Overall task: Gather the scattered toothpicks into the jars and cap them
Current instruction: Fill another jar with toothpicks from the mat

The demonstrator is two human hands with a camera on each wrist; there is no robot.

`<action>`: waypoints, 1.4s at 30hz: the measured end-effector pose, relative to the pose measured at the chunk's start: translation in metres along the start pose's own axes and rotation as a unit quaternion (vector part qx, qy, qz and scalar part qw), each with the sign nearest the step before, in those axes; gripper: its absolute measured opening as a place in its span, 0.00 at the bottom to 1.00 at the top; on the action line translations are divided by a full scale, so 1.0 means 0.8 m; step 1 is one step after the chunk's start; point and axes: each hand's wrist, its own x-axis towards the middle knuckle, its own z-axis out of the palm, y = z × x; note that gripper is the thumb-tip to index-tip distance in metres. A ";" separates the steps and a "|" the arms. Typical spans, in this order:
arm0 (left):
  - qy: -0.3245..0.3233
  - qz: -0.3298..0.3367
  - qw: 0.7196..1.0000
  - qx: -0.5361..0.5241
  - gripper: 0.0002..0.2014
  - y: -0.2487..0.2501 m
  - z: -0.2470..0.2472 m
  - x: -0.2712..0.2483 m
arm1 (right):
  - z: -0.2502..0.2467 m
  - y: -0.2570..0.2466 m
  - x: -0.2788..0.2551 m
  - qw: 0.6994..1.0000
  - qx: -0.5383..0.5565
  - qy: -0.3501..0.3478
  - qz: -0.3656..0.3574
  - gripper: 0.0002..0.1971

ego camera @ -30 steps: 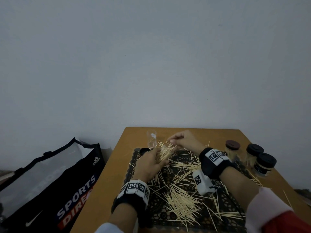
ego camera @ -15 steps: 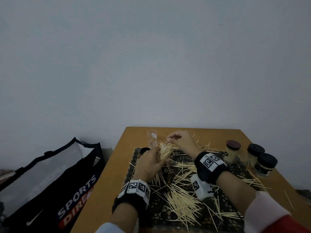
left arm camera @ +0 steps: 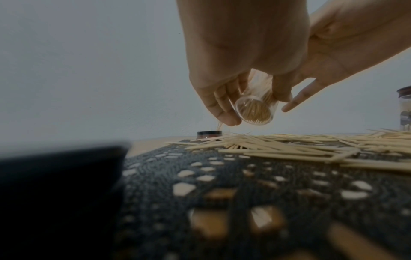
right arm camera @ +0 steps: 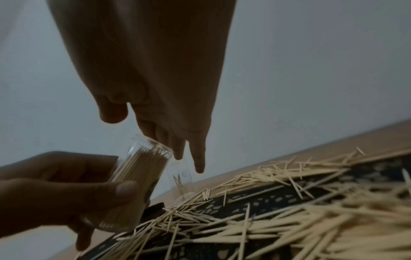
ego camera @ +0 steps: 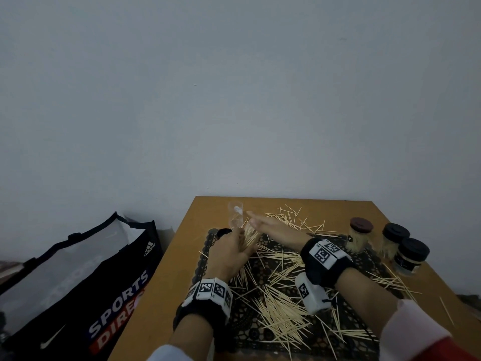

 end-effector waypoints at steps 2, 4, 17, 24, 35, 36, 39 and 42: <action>0.004 -0.006 1.000 -0.006 0.24 0.000 -0.001 0.001 | -0.005 0.005 0.004 0.999 0.025 0.046 0.011 0.32; 0.004 -0.003 1.000 -0.011 0.23 -0.002 0.000 0.001 | -0.010 0.012 0.008 0.998 0.022 0.042 0.028 0.31; 0.028 0.026 0.999 0.026 0.38 -0.005 -0.001 -0.001 | -0.019 0.019 0.011 0.989 -0.075 0.128 0.018 0.25; 0.015 0.048 0.999 0.014 0.36 -0.006 0.002 0.001 | -0.019 0.020 0.006 0.992 -0.051 0.114 0.033 0.26; -0.015 0.053 0.998 0.014 0.26 -0.003 0.004 0.004 | -0.047 0.045 -0.011 0.984 -0.137 -0.032 0.107 0.33; -0.020 0.050 0.998 0.018 0.26 -0.002 0.003 0.003 | -0.049 0.052 -0.014 0.966 -0.210 -0.070 0.137 0.37; -0.032 0.049 0.998 0.019 0.27 -0.002 0.003 0.004 | -0.048 0.064 -0.026 0.917 -0.345 -0.106 0.168 0.45; -0.041 0.044 0.998 0.022 0.28 -0.003 0.004 0.004 | -0.045 0.073 -0.030 0.931 -0.337 -0.050 0.127 0.35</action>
